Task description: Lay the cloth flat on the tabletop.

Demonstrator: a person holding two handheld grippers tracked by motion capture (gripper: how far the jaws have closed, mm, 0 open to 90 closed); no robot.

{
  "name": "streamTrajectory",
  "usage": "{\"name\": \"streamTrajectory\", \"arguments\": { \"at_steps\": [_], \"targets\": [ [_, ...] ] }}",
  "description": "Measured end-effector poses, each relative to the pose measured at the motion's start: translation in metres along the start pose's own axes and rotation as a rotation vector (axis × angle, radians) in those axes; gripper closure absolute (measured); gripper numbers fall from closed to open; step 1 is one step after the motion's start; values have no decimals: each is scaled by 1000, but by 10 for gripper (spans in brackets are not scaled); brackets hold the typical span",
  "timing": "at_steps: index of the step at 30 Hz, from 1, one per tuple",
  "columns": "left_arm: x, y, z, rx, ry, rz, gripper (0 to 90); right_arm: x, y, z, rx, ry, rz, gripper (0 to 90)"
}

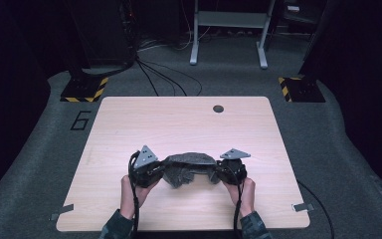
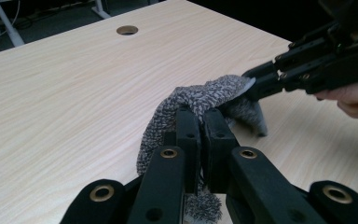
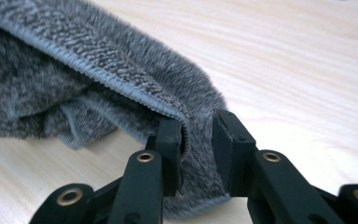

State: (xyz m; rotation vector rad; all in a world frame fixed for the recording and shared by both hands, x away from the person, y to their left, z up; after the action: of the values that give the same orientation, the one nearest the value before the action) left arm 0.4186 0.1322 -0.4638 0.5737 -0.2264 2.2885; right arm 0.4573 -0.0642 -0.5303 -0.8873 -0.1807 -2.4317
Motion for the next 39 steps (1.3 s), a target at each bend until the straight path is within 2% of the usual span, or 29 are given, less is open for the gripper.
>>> {"name": "streamTrajectory", "arguments": {
  "at_steps": [3,4,7,12,14,15,16,18,21,22,23,27,30,34,35,39],
  "targets": [
    [1,0,-1,1,-2,0,870,6,4,6,-11,25,-14,723],
    [1,0,-2,0,-12,-5,870,9,7,7,-18,29,-32,710],
    [1,0,-5,4,-15,1,869,9,14,5,-25,27,-56,676],
    [1,-2,-9,12,-22,3,869,-2,13,-16,-8,-49,-64,677],
    [-1,-4,-12,15,-33,9,869,-6,11,-23,-21,-74,-69,662],
    [-2,-6,-14,20,-35,14,869,-8,12,-24,-7,-73,-69,659],
    [-2,-8,-15,27,-40,13,869,-9,12,-27,-16,-79,-80,644],
    [-3,-13,-18,37,-43,15,869,-9,12,-32,-20,-94,-65,606],
    [-4,-18,-19,68,-33,16,869,-9,8,-42,-19,-111,0,539],
    [-4,-20,-19,71,-33,18,869,-7,5,-46,-12,-119,41,511],
    [-5,-21,-19,74,-33,18,870,-6,3,-50,-10,-121,59,492],
    [-6,-24,-20,77,-35,23,869,1,3,-62,11,-142,53,451],
    [-6,-25,-22,70,-48,27,869,3,6,-66,21,-144,52,478],
    [-7,-28,-28,86,-57,36,869,5,5,-68,22,-159,18,532],
    [-7,-29,-31,88,-65,38,869,5,6,-68,49,-158,15,549],
    [-8,-31,-36,99,-79,37,869,9,6,-71,55,-157,-17,578]
  ]
}}
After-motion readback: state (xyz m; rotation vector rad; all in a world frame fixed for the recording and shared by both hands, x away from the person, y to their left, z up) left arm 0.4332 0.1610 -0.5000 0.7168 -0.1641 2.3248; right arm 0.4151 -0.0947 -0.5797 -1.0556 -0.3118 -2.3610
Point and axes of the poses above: each handheld gripper's, and its own axes: x roughly backward along the jaws, z roughly out of its top, y roughly to its right, the point moved 9 cm from there along -x, roughly forward along the jaws, and after that the axes turned 2 degrees about -x, right-handed, at the moved point
